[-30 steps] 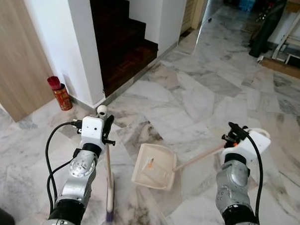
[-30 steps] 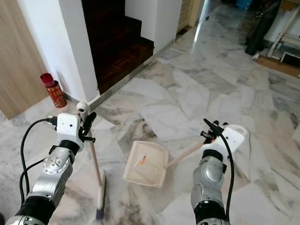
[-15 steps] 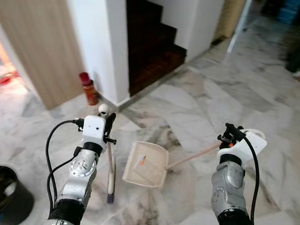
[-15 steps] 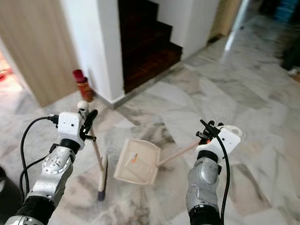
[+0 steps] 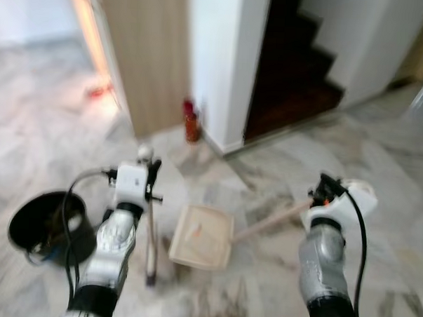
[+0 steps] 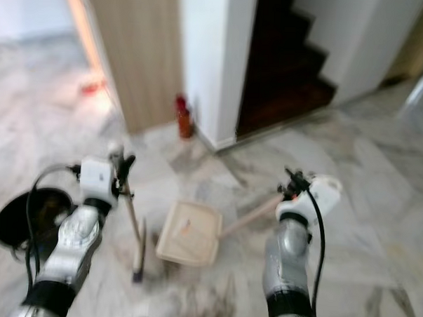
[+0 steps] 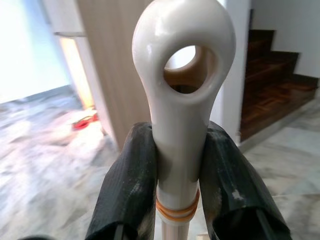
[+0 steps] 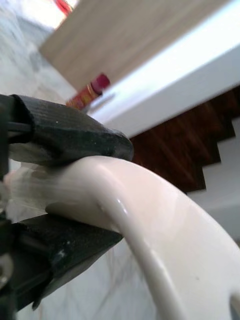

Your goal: Sweep floor

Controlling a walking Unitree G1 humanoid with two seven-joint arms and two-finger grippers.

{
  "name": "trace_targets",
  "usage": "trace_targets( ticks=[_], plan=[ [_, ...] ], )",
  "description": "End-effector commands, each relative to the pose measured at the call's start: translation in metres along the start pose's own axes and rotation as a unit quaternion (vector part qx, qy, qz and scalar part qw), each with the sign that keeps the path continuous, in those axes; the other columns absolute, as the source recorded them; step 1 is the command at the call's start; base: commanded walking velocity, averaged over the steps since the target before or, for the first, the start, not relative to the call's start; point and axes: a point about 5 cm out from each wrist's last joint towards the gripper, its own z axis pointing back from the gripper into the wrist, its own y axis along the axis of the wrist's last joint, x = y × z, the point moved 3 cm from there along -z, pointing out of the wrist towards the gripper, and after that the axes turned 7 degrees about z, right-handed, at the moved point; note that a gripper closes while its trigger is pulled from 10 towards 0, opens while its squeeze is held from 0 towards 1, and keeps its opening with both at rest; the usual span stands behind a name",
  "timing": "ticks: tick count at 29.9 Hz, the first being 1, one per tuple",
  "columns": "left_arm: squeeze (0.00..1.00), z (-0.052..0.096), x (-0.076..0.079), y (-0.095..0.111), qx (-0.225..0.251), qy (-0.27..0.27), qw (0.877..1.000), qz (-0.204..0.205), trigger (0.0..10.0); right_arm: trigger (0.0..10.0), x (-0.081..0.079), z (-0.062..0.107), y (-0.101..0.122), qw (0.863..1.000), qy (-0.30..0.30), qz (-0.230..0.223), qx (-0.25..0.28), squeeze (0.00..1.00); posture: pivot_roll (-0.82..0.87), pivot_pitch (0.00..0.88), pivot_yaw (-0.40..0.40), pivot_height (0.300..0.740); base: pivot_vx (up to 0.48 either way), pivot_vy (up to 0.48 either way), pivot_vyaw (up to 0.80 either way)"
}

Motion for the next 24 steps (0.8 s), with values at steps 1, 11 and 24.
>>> trace_targets(
  ticks=[1,11,24],
  plan=[
    [0.0,-0.003,0.006,0.01,0.02,-0.006,1.0,-0.006,10.0,10.0,0.003,-0.004,0.016,0.999,-0.007,-0.016,0.029,0.0,0.07,0.0,-0.018,0.74,0.0,0.0,0.8],
    [0.0,0.002,0.007,0.005,0.008,-0.007,1.0,-0.003,10.0,10.0,0.002,-0.002,0.015,1.0,-0.004,-0.015,0.023,0.0,0.07,0.0,-0.023,0.74,0.0,0.0,0.8],
    [0.0,0.008,0.004,0.002,0.001,-0.005,1.0,-0.004,10.0,10.0,-0.004,-0.001,0.013,1.0,0.009,-0.016,0.018,0.0,0.07,0.0,-0.022,0.74,0.0,0.0,0.8]
  ],
)
